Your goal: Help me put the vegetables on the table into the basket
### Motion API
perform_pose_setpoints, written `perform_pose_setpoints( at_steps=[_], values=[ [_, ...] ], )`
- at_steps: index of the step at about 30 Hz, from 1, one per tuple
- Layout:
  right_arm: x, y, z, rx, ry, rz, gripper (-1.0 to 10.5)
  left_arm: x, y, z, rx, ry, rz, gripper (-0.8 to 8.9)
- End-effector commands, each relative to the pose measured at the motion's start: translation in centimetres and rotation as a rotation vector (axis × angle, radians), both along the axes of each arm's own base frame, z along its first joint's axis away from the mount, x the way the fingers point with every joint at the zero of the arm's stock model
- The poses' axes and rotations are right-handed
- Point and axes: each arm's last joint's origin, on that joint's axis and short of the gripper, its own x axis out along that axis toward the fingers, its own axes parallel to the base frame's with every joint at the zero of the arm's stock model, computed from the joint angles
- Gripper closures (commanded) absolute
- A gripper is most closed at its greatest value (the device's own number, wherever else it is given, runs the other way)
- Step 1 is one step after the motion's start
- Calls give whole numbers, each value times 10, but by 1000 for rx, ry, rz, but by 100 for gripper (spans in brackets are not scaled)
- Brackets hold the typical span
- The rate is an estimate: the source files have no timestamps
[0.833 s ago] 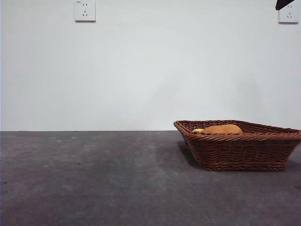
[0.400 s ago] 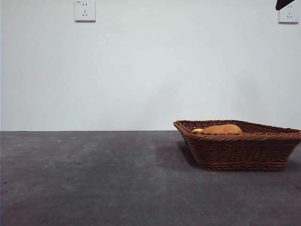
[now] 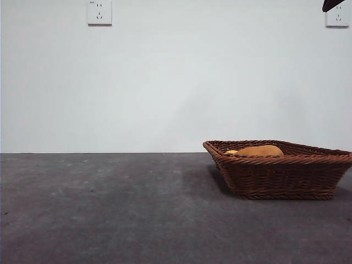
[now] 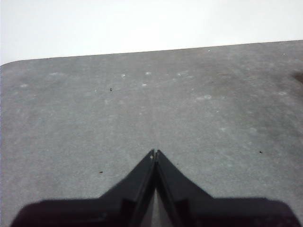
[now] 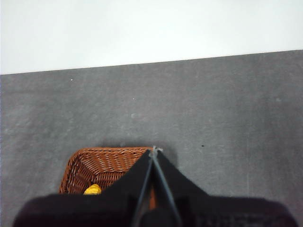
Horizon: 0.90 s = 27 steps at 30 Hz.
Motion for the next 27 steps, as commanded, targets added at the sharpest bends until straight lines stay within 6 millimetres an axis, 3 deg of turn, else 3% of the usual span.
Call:
perform_pose_setpoints(
  at_steps=[1,9,11,16,21,27],
  values=[
    [2,0,-2,8,2,-6,946,1,0,-3,12,1,4,817],
    [-5,-1,1,-14,1,-43,946,1,0,-3,12,3,4,817],
    [-16,-1,7,-15,-25,-47,946,1,0,-3,12,4,4,817],
    [-69,3,6,-14,-185,-34,946,1,0,-4,11,12,3,817],
    [-119,1,-30,-26,-419,-84,946,1,0,-4,11,15,3,817],
    [-175,-2,-108,-53,-468,-179,946,1,0,-4,11,17,3,817]
  ],
)
